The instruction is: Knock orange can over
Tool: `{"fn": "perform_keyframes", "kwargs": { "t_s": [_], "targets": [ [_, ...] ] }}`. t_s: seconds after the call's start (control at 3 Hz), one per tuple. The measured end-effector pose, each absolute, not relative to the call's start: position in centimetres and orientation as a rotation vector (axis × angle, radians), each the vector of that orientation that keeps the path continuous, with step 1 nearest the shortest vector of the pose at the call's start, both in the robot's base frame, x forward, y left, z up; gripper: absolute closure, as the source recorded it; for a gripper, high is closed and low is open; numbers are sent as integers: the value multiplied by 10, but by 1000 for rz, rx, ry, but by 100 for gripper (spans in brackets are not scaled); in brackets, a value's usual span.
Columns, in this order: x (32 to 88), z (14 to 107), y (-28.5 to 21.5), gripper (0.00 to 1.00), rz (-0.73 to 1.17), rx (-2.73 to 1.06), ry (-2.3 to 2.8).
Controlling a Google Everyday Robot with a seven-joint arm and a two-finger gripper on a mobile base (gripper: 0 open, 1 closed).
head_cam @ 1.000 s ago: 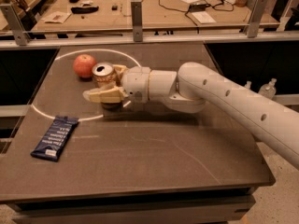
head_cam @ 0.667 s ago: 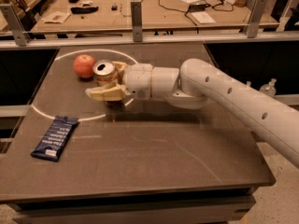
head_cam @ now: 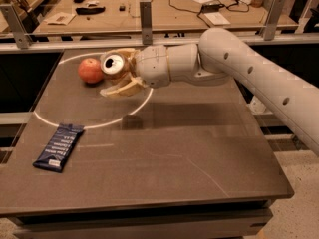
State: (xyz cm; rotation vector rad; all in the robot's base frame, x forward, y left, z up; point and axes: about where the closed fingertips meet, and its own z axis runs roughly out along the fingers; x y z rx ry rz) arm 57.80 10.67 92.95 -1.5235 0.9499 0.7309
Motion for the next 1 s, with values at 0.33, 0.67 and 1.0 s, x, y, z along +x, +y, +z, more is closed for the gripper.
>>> {"fn": "perform_keyframes", "kwargs": {
  "t_s": [0.33, 0.67, 1.0],
  "targets": [
    [574, 932, 99, 100, 671, -1705, 841],
    [564, 923, 87, 100, 582, -1890, 752],
    [556, 915, 69, 100, 461, -2026, 701]
  ]
}}
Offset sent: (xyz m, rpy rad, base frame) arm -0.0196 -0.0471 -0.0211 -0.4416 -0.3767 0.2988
